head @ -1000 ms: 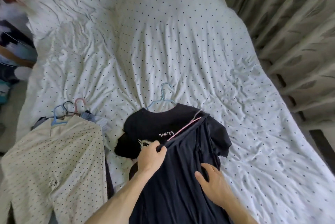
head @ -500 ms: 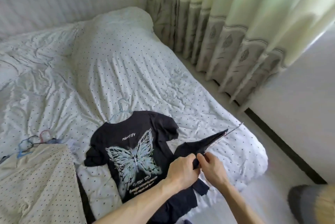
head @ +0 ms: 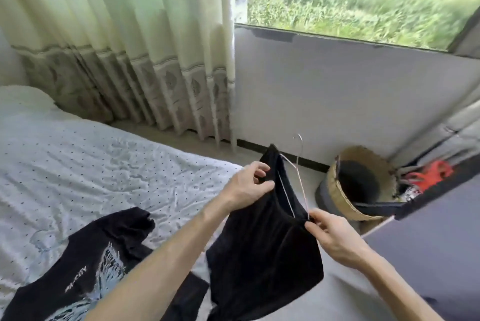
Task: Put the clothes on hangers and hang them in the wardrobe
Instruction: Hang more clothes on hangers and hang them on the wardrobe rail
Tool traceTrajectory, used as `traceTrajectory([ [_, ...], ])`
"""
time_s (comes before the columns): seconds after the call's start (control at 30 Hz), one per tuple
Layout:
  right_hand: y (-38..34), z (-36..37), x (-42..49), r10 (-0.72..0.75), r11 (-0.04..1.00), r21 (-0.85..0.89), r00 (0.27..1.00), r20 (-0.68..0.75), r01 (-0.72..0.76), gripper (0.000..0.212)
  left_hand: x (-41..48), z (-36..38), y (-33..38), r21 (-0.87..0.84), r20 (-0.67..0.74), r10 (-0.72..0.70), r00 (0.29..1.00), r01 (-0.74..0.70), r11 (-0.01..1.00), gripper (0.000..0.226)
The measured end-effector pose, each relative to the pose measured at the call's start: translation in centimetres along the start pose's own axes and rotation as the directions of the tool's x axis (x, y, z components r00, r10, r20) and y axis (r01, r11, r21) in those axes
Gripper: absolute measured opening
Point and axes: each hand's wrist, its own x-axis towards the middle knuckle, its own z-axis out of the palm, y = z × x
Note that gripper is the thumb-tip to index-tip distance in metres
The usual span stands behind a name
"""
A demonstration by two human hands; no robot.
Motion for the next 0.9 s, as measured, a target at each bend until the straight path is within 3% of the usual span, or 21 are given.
traceTrajectory([
  [0.17, 3.1, -5.5, -5.6, 0.082, 0.996, 0.042, 0.986, -0.145, -0.077, 0.014, 3.9, 4.9, 9.5, -0.180, 0.202, 0.284, 0.937, -0.250, 0.951, 0.062],
  [0.33, 5.9, -7.9, -9.3, 0.262, 0.965, 0.068, 0.901, -0.346, -0.254, 0.013, 6.3, 11.8, 18.5, -0.293, 0.319, 0.508, 0.800, -0.426, 0.856, 0.025],
  [0.4, 6.8, -8.4, -10.9, 0.354, 0.933, 0.111, 0.819, -0.451, -0.342, 0.009, 6.4, 14.3, 21.0, -0.376, 0.330, 0.561, 0.759, -0.440, 0.816, 0.023],
  [0.6, 9.9, -8.1, -16.6, 0.522, 0.765, 0.151, 0.465, -0.715, -0.626, 0.016, 6.5, 20.7, 24.7, -0.470, 0.393, 0.625, 0.675, -0.437, 0.767, 0.023],
  [0.7, 10.4, -6.6, -19.5, 0.551, 0.679, 0.167, 0.345, -0.760, -0.715, 0.013, 6.2, 23.3, 25.8, -0.483, 0.394, 0.631, 0.668, -0.434, 0.760, 0.022],
  [0.8, 10.3, -5.2, -21.9, 0.585, 0.619, 0.202, 0.274, -0.763, -0.759, 0.014, 5.2, 25.4, 26.9, -0.498, 0.438, 0.664, 0.606, -0.451, 0.741, 0.023],
  [0.9, 9.3, -4.4, -23.1, 0.675, 0.584, 0.386, 0.164, -0.719, -0.714, 0.010, 4.0, 26.8, 28.0, -0.508, 0.484, 0.673, 0.559, -0.446, 0.737, 0.022],
])
